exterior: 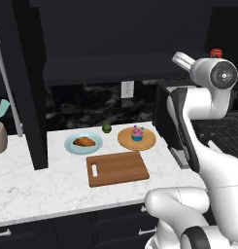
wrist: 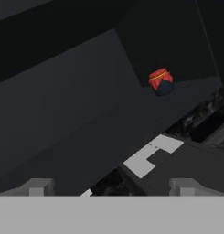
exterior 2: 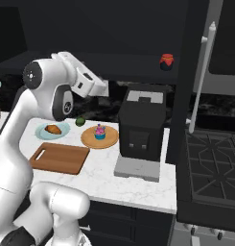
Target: From the different types of pastries on the counter, select a croissant and place it on the cutting board. Then retrieve a jar of jam from the cabinet and place it alongside the croissant on the cutting board.
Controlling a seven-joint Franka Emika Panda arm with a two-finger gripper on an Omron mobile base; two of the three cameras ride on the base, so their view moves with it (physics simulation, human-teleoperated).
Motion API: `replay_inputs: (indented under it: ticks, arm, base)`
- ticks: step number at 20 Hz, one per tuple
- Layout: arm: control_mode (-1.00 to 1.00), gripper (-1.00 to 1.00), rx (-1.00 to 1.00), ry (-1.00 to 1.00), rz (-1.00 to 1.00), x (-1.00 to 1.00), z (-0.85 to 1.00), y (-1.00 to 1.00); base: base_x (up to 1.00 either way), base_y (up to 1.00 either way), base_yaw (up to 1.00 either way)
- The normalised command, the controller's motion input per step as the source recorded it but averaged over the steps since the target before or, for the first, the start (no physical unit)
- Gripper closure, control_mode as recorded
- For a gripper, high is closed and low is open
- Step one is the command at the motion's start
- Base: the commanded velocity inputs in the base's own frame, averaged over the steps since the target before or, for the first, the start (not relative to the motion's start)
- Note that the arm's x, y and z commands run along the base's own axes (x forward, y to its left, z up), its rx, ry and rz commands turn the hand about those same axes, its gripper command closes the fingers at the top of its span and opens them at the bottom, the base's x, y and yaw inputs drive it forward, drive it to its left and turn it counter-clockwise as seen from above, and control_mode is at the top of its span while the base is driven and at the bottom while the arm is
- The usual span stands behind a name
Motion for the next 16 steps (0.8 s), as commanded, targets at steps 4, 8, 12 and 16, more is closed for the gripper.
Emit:
replay_inputs:
  ticks: [4,8,12,16]
  arm:
    - [-1.0,-1.0,-0.02,0.01,-0.02,0.25,-0.03,-0.01]
    - [-1.0,-1.0,-0.17,-0.05,-0.14,0.67,-0.08,-0.23]
    - [-1.0,-1.0,-0.23,-0.22,-0.03,0.43,0.0,-0.35]
    - [-1.0,-1.0,-0.04,-0.02,-0.05,0.22,0.01,-0.52]
  base:
    - [0.0,0.0,0.0]
    - [0.0,0.0,0.0]
    - [0.0,0.0,0.0]
    - [0.0,0.0,0.0]
